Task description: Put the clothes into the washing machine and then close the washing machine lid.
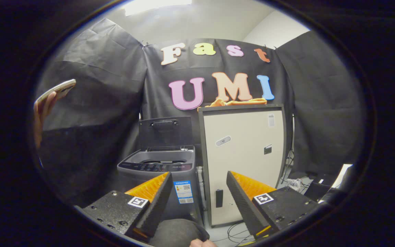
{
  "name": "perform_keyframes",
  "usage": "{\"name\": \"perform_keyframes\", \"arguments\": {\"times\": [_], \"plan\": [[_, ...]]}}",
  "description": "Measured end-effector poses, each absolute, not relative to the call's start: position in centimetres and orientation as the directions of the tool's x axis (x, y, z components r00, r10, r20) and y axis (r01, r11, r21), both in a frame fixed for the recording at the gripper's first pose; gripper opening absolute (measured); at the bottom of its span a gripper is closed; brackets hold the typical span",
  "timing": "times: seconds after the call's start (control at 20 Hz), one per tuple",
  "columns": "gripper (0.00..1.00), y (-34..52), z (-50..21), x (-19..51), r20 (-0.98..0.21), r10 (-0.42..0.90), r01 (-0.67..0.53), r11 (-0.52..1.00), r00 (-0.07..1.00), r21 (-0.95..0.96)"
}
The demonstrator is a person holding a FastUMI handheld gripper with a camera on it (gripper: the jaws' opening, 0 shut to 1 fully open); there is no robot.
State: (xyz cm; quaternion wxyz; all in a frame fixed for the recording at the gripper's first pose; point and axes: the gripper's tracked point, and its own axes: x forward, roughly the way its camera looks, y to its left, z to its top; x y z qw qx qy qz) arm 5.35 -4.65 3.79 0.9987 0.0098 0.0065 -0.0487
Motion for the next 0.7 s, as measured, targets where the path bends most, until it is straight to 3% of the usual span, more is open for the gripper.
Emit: {"name": "perform_keyframes", "arguments": {"times": [0.7], "plan": [[0.97, -9.6, 5.3, 13.6, -0.050, -0.172, 0.174, 0.985, 0.984, 0.021]]}}
